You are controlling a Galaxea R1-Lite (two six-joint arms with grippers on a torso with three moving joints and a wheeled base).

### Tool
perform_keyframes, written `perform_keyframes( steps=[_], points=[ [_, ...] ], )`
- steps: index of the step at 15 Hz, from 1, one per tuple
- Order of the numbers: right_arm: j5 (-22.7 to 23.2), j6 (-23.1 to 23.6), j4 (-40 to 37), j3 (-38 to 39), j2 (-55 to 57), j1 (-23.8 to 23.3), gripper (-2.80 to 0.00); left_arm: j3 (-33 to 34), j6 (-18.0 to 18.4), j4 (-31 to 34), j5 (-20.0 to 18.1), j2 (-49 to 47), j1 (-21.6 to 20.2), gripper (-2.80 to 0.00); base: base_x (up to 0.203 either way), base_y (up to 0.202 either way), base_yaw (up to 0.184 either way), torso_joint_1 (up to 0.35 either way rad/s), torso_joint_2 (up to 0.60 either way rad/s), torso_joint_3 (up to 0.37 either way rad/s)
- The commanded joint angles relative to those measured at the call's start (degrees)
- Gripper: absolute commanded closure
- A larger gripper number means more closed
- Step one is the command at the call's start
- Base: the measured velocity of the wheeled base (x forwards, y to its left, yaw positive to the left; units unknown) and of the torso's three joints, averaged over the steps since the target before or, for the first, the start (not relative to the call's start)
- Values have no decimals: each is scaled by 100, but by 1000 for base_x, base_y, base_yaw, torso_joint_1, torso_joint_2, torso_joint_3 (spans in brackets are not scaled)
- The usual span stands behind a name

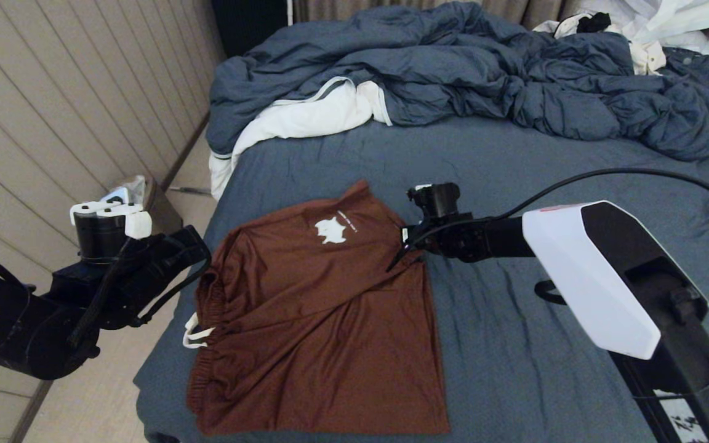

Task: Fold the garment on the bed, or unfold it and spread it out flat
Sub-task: Unford the brown shorts, then fold the brown shorts

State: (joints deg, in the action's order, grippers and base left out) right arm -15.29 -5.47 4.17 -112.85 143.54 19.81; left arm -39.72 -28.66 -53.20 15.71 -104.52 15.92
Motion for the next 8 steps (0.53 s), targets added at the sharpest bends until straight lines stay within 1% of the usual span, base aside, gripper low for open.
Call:
perform_keyframes(
  steps=[1, 5, 8],
  points=[
    [8, 2, 22, -9, -53, -3, -280, 8, -26, -33, 11, 2, -1, 0, 0, 0, 0, 0, 0, 0],
    [-17, -61, 86, 0, -323, 8, -280, 7, -26, -34, 11, 63, -2, 0, 0, 0, 0, 0, 0, 0],
    [-29, -120, 38, 191, -989, 17, -280, -62, 10, 36, 12, 413, -97, 0, 0, 0, 0, 0, 0, 0]
  ],
)
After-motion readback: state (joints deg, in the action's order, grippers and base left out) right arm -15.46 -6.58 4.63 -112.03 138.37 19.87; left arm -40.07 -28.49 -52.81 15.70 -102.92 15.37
